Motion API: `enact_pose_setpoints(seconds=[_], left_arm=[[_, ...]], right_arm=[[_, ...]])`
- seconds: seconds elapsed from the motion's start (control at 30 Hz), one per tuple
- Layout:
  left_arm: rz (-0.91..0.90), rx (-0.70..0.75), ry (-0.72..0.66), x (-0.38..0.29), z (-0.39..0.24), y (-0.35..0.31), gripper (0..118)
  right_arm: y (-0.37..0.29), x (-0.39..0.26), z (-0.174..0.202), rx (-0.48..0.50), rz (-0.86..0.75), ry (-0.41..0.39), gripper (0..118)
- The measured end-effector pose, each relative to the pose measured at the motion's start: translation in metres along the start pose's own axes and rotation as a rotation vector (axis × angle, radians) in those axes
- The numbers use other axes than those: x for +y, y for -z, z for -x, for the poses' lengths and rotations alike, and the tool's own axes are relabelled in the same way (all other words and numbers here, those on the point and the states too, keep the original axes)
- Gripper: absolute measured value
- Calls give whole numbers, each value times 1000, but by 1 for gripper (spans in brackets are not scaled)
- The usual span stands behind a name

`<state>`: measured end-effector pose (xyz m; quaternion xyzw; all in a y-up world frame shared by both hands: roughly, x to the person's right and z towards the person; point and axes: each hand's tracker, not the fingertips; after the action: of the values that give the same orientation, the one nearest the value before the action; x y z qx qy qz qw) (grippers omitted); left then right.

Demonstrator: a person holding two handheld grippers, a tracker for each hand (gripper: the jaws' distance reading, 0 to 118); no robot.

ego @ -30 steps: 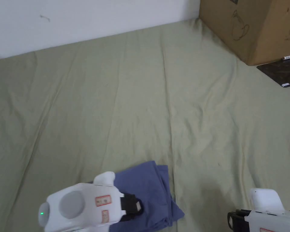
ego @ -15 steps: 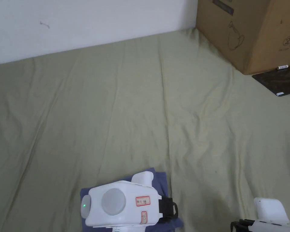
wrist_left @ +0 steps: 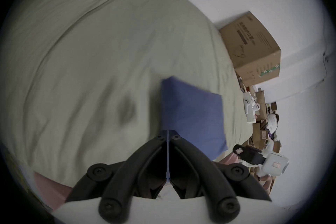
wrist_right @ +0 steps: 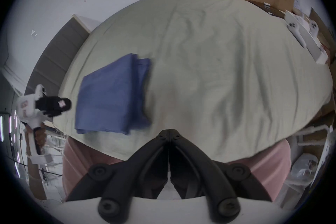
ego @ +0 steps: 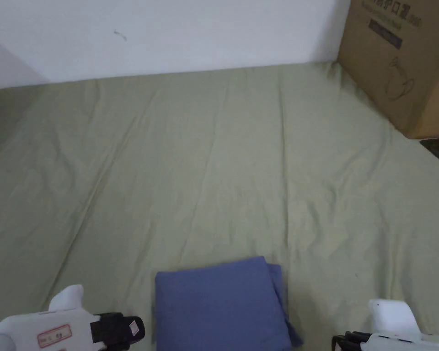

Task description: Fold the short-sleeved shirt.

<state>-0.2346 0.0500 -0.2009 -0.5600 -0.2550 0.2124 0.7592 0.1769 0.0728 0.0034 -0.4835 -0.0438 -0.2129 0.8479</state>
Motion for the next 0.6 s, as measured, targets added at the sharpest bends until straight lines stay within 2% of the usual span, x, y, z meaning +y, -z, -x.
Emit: enact_pose_setpoints(seconds=[0.07, 0.2, 0.3, 0.33, 0.4, 0.47, 0.6], left_arm=[[15, -4, -35, -9, 15, 1, 1], [27, -43, -90, -22, 28, 9, 1], [29, -73, -98, -27, 25, 12, 1], [29, -78, -104, -27, 25, 13, 1], [27, -90, -108, -27, 30, 16, 1], [20, -103, -118, -27, 33, 16, 1], [27, -131, -137, -33, 29, 14, 3]], right_arm=[[3, 11, 18, 51, -13, -39, 0], [15, 41, 68, 85, -37, -189, 0], [34, 58, 96, 173, -35, -250, 0], [46, 62, 104, 154, -17, -255, 0], [74, 62, 115, 88, 16, -335, 0], [107, 59, 111, 19, 99, -356, 0], [110, 56, 106, 48, 92, -300, 0]])
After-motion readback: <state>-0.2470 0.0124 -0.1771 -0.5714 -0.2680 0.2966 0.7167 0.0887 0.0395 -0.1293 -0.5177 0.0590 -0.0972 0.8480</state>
